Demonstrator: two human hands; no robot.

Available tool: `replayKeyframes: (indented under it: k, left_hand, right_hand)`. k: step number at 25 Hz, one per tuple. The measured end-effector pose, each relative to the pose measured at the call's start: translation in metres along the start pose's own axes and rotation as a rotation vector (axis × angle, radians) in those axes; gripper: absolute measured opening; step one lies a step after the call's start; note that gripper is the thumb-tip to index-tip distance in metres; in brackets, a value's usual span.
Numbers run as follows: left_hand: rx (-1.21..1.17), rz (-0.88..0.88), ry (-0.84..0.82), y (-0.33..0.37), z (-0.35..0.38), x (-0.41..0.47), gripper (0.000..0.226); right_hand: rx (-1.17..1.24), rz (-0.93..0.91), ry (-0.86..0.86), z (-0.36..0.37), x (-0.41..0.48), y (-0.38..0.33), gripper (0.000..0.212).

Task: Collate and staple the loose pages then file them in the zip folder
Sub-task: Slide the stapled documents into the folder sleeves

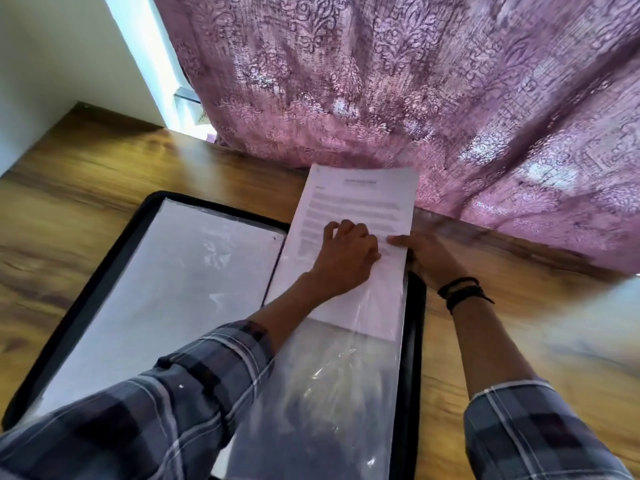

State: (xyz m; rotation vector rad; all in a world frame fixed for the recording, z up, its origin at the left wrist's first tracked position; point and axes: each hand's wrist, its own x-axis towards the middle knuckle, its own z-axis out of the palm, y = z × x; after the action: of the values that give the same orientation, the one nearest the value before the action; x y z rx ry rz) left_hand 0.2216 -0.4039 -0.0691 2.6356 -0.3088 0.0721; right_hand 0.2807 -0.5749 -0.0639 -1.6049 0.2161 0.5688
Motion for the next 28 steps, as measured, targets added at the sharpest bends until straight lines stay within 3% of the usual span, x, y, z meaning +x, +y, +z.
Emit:
replayKeyframes:
  k: [3,5,7,11,13,15,18,21,24,28]
  left_hand:
    - [-0.006,0.016,-0.005,-0.019,-0.005,-0.010,0.032]
    - [0.032,-0.031,0.023,-0.044,-0.016,-0.016,0.037]
    - [0.049,-0.070,0.082,-0.075,-0.024,-0.023,0.030]
    - [0.025,-0.047,0.189,-0.103,-0.019,-0.038,0.013]
    - [0.024,-0.003,0.220,-0.103,-0.014,-0.038,0.012]
    - [-0.010,-0.018,0.221,-0.103,-0.014,-0.038,0.013]
    - [-0.059,-0.035,0.239,-0.103,-0.016,-0.040,0.017]
    - [-0.090,-0.057,0.237,-0.101,-0.017,-0.040,0.017]
    - [-0.086,-0.051,0.256,-0.102,-0.017,-0.040,0.015]
    - [-0.090,-0.056,0.249,-0.101,-0.018,-0.041,0.013]
  right_hand:
    - [0.005,0.023,-0.061,-0.006,0.001,0.001,0.035]
    - [-0.045,-0.035,-0.003,-0.001,0.004,0.003,0.035]
    - [-0.108,-0.030,0.028,-0.001,0.008,0.006,0.034]
    - [-0.213,0.134,-0.115,-0.009,0.007,-0.014,0.033]
    - [-0.338,-0.053,-0.053,-0.004,0.015,-0.024,0.032]
    - [-0.450,-0.264,0.156,0.002,0.030,-0.029,0.039]
    - [-0.566,-0.340,0.255,0.008,0.049,-0.026,0.036]
    - [-0.701,-0.259,0.201,0.007,0.056,-0.026,0.015]
    - [-0.874,-0.170,0.120,0.009,0.059,-0.030,0.009]
    - [-1.238,-0.303,0.012,0.036,0.052,-0.032,0.025]
